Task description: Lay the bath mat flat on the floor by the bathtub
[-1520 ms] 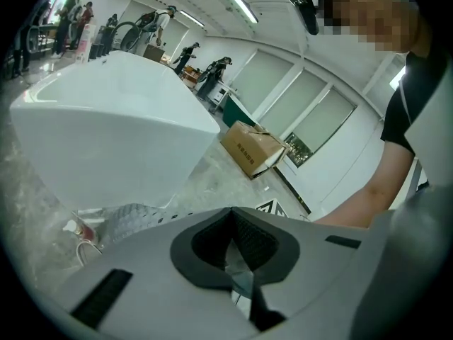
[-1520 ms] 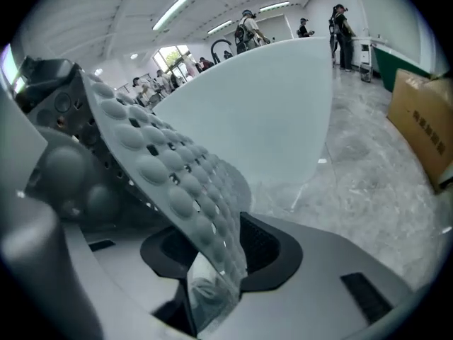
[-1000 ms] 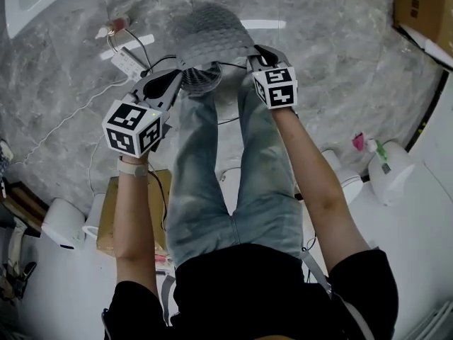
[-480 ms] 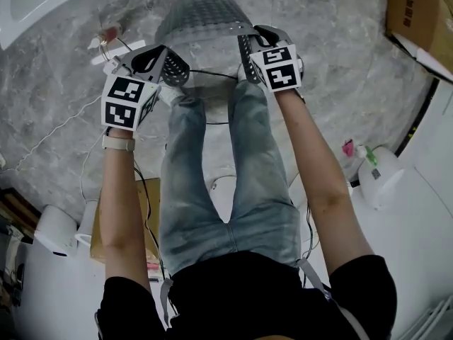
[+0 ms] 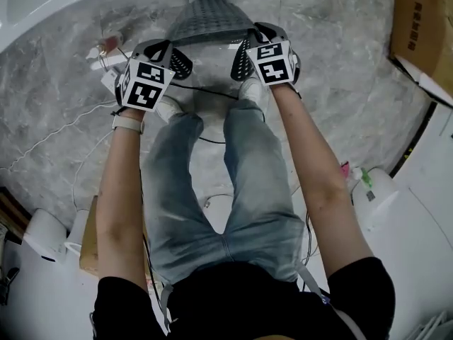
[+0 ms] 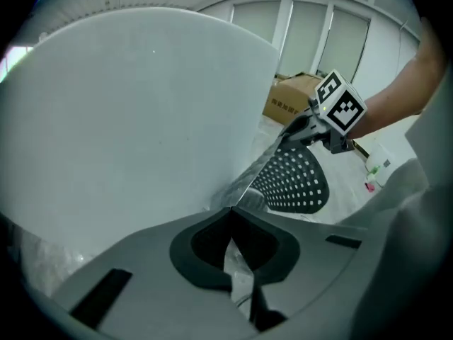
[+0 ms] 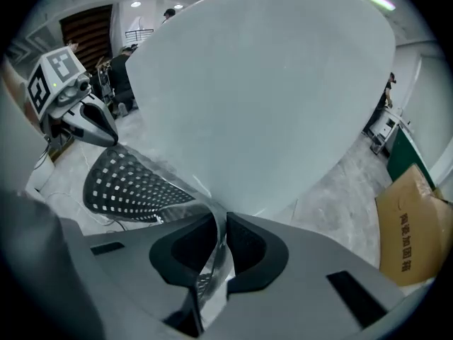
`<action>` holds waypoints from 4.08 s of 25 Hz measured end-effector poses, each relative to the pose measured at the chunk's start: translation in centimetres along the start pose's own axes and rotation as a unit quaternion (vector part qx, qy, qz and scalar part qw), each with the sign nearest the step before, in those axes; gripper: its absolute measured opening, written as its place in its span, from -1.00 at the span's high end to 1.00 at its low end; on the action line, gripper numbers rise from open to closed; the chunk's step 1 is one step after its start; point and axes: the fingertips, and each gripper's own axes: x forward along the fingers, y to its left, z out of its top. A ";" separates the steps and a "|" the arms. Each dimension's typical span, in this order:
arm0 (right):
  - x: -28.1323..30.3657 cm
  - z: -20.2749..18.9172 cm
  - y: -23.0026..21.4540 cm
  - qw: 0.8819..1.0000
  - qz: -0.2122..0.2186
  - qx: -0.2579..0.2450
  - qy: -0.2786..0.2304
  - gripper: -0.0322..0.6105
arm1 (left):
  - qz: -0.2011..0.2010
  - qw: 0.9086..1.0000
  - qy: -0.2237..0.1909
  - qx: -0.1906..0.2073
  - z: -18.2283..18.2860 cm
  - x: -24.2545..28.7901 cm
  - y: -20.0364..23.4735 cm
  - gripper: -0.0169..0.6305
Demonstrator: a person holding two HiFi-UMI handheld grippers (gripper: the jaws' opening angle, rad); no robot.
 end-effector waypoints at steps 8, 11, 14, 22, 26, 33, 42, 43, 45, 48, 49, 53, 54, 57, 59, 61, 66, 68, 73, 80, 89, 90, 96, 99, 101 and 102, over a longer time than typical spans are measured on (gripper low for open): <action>2.1 -1.8 -0.1 1.000 0.000 0.005 0.021 0.64 | 0.009 0.997 -0.030 -0.070 1.0 2.1 0.6 0.89; 1.9 -3.7 0.3 0.999 0.005 0.030 0.030 0.38 | 0.014 0.998 -0.024 -0.061 0.3 2.7 0.2 0.89; 1.6 -5.8 -0.2 0.999 0.012 0.034 0.038 -0.03 | 0.031 0.997 -0.027 -0.065 -0.1 2.9 0.5 0.89; 0.4 -9.9 0.4 0.996 0.078 -0.009 0.050 -0.11 | 0.055 0.995 -0.026 -0.077 0.1 3.4 1.4 0.88; 0.9 -11.4 2.4 0.989 0.132 -0.001 0.060 -0.12 | 0.069 0.993 -0.026 -0.093 0.4 3.7 2.1 0.88; 2.3 -12.3 2.1 0.992 0.089 -0.044 0.082 0.72 | 0.059 0.994 -0.030 -0.087 1.0 4.3 1.8 0.87; 1.4 -11.2 -1.1 0.994 0.066 0.035 0.073 0.75 | 0.016 0.996 0.043 -0.079 -3.3 5.6 -2.7 0.07; 1.3 -11.2 -1.4 0.994 0.064 0.045 0.071 0.75 | 0.008 0.995 0.053 -0.080 -4.0 5.9 -3.6 0.06; 0.9 -10.7 -1.9 0.995 0.060 0.053 0.064 0.75 | -0.004 0.994 0.074 -0.081 -5.3 6.4 -5.4 0.03; 0.4 -9.5 -2.8 0.996 0.049 0.054 0.050 0.75 | -0.017 0.991 0.117 -0.071 -7.6 7.4 -7.7 0.03; 0.3 -9.0 -3.2 0.996 0.045 0.057 0.045 0.75 | -0.018 0.989 0.132 -0.063 -8.5 7.7 -8.2 0.06; 0.4 -7.4 -4.2 0.997 0.040 0.057 0.027 0.75 | -0.002 0.988 0.140 -0.061 -10.9 8.3 -9.0 0.60; 0.4 -7.0 -4.0 0.998 0.040 0.045 0.025 0.75 | 0.002 0.989 0.132 -0.066 -11.0 8.4 -9.0 0.79; 0.3 -6.2 -3.9 0.999 0.034 0.019 0.018 0.75 | 0.025 0.990 0.130 -0.052 -10.8 8.4 -8.4 0.85; 0.0 -5.5 -4.3 1.000 0.024 0.013 0.010 0.75 | 0.057 0.990 0.121 -0.035 -9.8 7.8 -7.0 0.86; -0.5 -4.7 -4.7 1.000 0.013 0.002 -0.001 0.75 | 0.098 0.990 0.101 -0.016 -8.0 6.4 -4.9 0.86; -1.7 -2.4 -5.3 0.999 -0.009 -0.022 -0.031 0.75 | 0.169 0.982 0.055 0.059 -2.7 2.9 -0.1 0.87; -2.0 -1.4 -5.4 0.999 -0.016 -0.030 -0.040 0.75 | 0.199 0.974 0.043 0.100 -0.9 2.0 1.4 0.87; -0.2 -2.2 -4.8 0.997 -0.023 -0.065 -0.029 0.75 | 0.265 0.929 0.039 0.253 0.1 1.9 3.0 0.87; 1.8 -4.0 -3.8 0.994 -0.030 -0.107 -0.019 0.75 | 0.244 0.912 0.051 0.326 -4.8 4.9 1.0 0.87; 1.7 -9.9 1.1 0.991 0.020 -0.122 0.048 0.75 | 0.172 0.938 0.090 0.286 -11.1 6.0 -1.7 0.86; 1.9 -10.9 1.9 0.990 0.029 -0.127 0.060 0.75 | 0.166 0.938 0.098 0.287 -11.7 6.1 -1.9 0.86; 4.1 -17.9 6.9 0.975 0.077 -0.148 0.147 0.73 | 0.111 0.932 0.141 0.315 -17.0 6.9 -3.3 0.86; 6.1 -19.9 7.8 0.972 0.081 -0.135 0.173 0.73 | 0.080 0.923 0.159 0.341 -20.3 8.5 -4.2 0.84; 7.5 -20.9 8.0 0.971 0.080 -0.129 0.185 0.73 | 0.056 0.922 0.174 0.342 -22.9 10.2 -4.9 0.83; 8.1 -21.3 8.1 0.970 0.080 -0.131 0.191 0.73 | 0.046 0.921 0.185 0.340 -23.9 10.9 -5.2 0.82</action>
